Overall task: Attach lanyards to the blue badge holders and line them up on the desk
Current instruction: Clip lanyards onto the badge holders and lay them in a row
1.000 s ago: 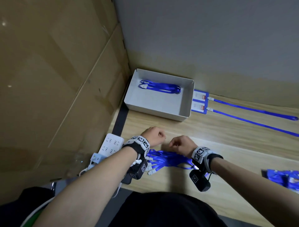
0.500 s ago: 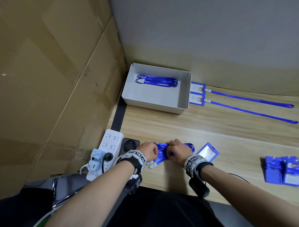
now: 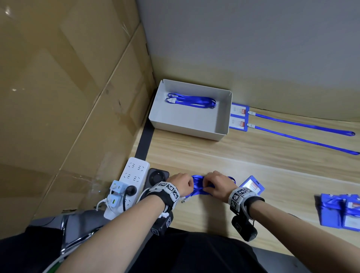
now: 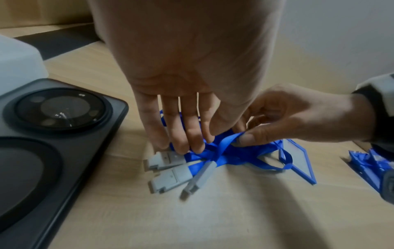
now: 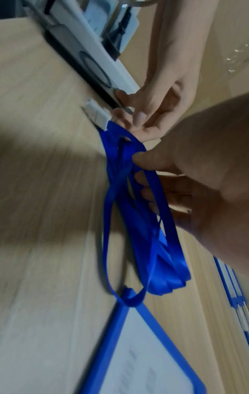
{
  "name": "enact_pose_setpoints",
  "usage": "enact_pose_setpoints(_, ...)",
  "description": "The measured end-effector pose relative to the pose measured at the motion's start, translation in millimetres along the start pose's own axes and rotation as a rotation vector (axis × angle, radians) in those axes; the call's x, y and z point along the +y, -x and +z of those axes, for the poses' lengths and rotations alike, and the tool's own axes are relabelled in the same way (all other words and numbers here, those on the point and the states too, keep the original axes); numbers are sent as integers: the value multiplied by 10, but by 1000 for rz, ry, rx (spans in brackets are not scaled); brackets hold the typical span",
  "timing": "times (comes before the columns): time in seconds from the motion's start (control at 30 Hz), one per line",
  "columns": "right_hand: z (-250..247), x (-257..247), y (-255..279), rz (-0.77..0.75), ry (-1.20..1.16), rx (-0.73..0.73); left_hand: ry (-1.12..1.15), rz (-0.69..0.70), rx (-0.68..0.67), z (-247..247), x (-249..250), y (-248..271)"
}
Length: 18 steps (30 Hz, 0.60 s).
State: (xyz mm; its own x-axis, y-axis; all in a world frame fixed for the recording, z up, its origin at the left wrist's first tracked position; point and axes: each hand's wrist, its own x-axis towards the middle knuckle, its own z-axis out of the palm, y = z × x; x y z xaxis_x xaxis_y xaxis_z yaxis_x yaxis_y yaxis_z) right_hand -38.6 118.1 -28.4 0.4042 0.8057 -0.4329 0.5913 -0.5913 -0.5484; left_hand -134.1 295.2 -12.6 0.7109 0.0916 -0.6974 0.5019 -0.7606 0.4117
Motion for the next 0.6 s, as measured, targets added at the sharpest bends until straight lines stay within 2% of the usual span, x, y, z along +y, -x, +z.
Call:
enact_pose_setpoints(0.13, -125, 12, 47, 120, -288, 87, 49, 33, -124, -91, 181, -33)
enact_pose_setpoints(0.2, -195, 56, 55, 124, -421, 164, 124, 54, -131, -140, 298, -40)
enact_pose_setpoints(0.33, -403, 116, 72, 138, -622, 272, 255, 52, 13, -244, 453, -42)
enact_pose_setpoints(0.43, -595, 181, 139, 138, -658, 321, 442, 76, 97, -321, 588, -44)
enact_pose_setpoints(0.53, -838, 268, 275, 161, -691, 342, 598, 14, 236, -449, 728, -39)
enact_pose_setpoints(0.6, -1024, 327, 405, 177, -712, 359, 601, -16, 287, -545, 787, -70)
